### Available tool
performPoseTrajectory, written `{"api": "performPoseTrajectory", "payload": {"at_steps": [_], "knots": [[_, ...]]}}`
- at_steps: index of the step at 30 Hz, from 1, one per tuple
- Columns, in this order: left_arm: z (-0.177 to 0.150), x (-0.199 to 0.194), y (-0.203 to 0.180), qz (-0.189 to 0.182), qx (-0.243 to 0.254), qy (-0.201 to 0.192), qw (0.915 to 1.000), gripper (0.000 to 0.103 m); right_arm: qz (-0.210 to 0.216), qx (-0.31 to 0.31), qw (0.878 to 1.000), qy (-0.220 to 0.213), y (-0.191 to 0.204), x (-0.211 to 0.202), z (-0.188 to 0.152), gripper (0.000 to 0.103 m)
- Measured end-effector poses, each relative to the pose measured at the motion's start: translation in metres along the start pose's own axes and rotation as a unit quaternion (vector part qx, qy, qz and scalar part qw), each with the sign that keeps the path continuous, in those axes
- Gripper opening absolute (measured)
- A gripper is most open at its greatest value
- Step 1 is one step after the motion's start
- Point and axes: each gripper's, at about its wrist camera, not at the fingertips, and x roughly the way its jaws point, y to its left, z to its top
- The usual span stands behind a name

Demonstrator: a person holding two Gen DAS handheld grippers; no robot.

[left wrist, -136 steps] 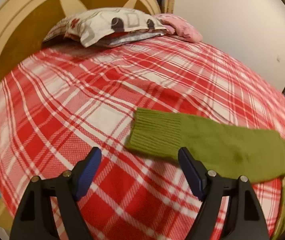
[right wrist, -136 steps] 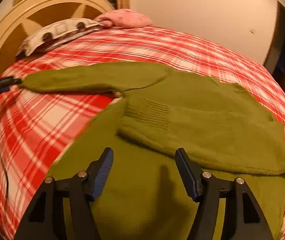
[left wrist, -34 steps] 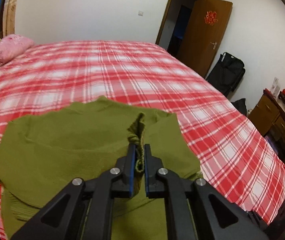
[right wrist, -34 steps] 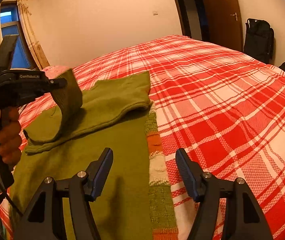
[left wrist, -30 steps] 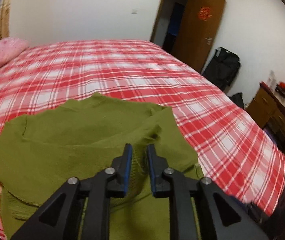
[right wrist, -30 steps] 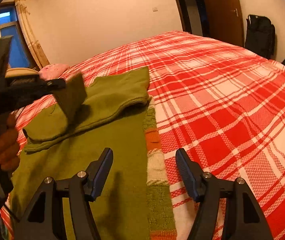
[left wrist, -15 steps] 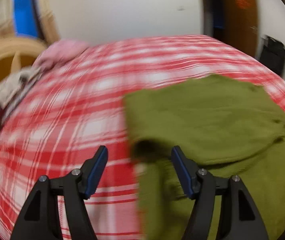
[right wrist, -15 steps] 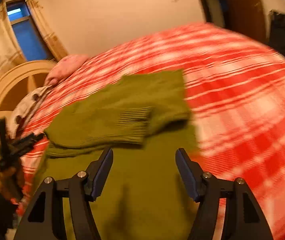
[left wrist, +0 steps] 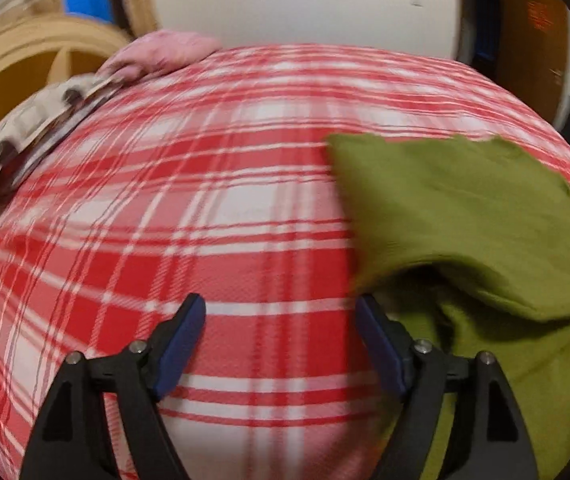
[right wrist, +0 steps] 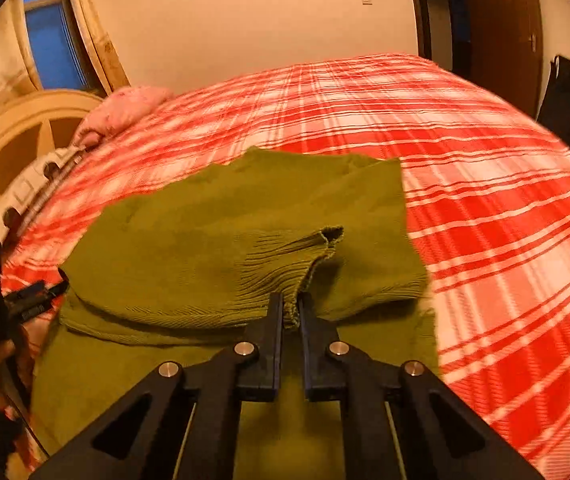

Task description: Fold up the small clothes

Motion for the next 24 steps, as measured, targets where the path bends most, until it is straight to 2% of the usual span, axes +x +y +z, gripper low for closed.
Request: {"api": "performPoseTrajectory", "payload": {"at_steps": [3,4,5,6,7,9,12,13,15,19,20,22,24], "knots": [[-0.001,0.004,0.019,0.001,-0.048,0.013,0.9987,0.080,-0.015,-0.004,0.999,0.041,-0.009,0.018,-0.007,0.007],[-0.002,0.003,0.023,0.007,-0.054,0.012,0.9984,0.080,-0.019,-0.003,0.998,0.058,-0.012,0.026,-0.012,0.011],[-0.006,0.000,0.025,0.010,-0.054,0.011,0.9984,0.080,-0.024,-0.002,0.998,0.056,-0.013,0.026,-0.015,0.014],[-0.006,0.000,0.027,0.010,-0.055,0.012,0.9984,0.080,-0.031,-0.004,0.998,0.047,-0.013,0.024,-0.016,0.025],[-0.009,-0.002,0.030,0.012,-0.057,0.013,0.9982,0.079,-0.043,-0.008,0.998,0.043,-0.012,0.020,-0.017,0.044],[-0.010,-0.015,0.033,0.002,-0.069,-0.007,0.9976,0.079,-0.046,-0.013,0.999,0.025,-0.010,0.009,-0.016,0.055],[0.003,-0.032,0.024,0.000,-0.056,-0.044,0.9975,0.081,-0.055,-0.034,0.998,-0.007,-0.001,-0.005,-0.008,0.055],[0.012,-0.035,0.016,-0.011,-0.050,-0.053,0.9973,0.083,-0.055,-0.042,0.997,-0.013,0.003,-0.006,-0.005,0.055],[0.027,-0.035,-0.004,-0.022,-0.037,-0.066,0.9969,0.084,-0.042,-0.049,0.998,-0.021,0.011,-0.006,0.002,0.055],[0.043,-0.019,-0.047,-0.023,0.024,-0.051,0.9982,0.086,-0.001,-0.053,0.998,-0.015,0.027,0.007,0.010,0.055],[0.042,-0.014,-0.054,-0.011,0.042,-0.045,0.9980,0.086,0.008,-0.052,0.999,-0.010,0.029,0.014,0.012,0.055],[0.035,0.004,-0.063,0.040,0.078,-0.026,0.9958,0.086,0.014,-0.059,0.998,0.000,0.033,0.025,0.013,0.055],[0.028,0.015,-0.057,0.049,0.086,-0.011,0.9951,0.092,0.009,-0.068,0.998,0.015,0.036,0.038,0.011,0.055]]}}
